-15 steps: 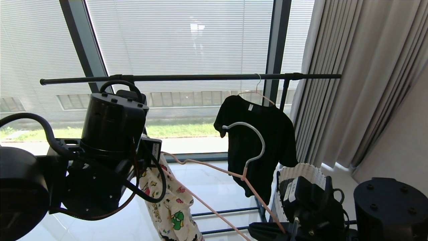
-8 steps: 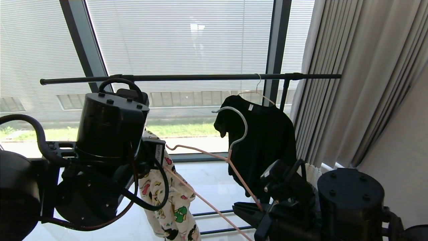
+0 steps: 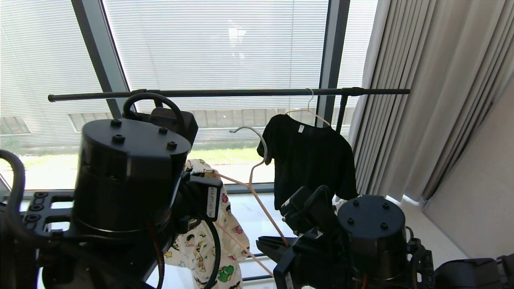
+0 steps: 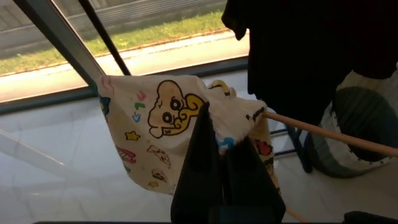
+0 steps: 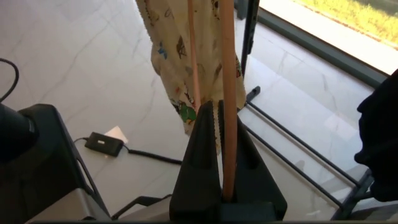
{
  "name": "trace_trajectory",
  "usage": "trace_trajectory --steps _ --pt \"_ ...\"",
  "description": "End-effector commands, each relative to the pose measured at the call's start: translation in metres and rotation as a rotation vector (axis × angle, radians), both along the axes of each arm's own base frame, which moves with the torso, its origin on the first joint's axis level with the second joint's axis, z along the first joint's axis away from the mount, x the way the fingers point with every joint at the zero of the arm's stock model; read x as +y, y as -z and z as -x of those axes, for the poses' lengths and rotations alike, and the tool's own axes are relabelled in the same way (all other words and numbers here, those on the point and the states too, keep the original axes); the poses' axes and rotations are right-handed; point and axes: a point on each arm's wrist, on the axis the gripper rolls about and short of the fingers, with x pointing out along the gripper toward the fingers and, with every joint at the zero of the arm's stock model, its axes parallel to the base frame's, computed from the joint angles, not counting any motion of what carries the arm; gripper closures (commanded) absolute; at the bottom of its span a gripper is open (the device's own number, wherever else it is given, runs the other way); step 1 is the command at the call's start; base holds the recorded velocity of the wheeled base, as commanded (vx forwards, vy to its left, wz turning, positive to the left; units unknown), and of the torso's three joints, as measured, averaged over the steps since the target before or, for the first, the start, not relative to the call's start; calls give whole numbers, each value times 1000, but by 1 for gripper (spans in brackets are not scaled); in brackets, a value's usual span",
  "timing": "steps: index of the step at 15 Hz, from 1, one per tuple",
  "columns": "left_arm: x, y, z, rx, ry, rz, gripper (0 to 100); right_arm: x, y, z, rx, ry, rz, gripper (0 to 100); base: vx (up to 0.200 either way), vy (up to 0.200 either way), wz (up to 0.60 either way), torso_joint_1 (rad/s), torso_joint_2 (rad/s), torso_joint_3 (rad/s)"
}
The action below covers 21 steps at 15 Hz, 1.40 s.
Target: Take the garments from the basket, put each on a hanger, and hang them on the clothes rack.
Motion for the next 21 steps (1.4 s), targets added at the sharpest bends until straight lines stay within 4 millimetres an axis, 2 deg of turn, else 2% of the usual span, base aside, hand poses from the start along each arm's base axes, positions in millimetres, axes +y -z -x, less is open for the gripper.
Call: trace_trajectory --steps 1,4,10,11,16,18,19,21 --pt "-1 -9 17 -17 67 45 100 11 6 -4 14 0 3 100 0 0 0 0 0 0" --pt "-3 -13 32 -17 140 90 100 24 3 -10 11 3 -25 100 0 0 0 0 0 0" --pt "0 -5 38 1 161 75 100 28 0 -12 1 9 -39 100 0 0 0 0 0 0" --pt "0 -5 39 4 172 78 0 29 -2 -12 -10 20 -49 100 0 0 0 0 0 0" --pt "10 -15 45 -16 193 109 0 28 -12 -15 -123 145 -103 100 0 0 0 0 0 0" --pt "14 -10 47 -8 193 97 0 27 -14 -16 -154 163 -107 100 0 0 0 0 0 0" --pt "20 -4 51 -1 197 71 0 24 -14 -16 -174 162 -92 100 0 0 0 0 0 0" --pt "40 7 62 -1 219 -8 0 4 -7 -12 -203 155 -22 100 0 0 0 0 0 0"
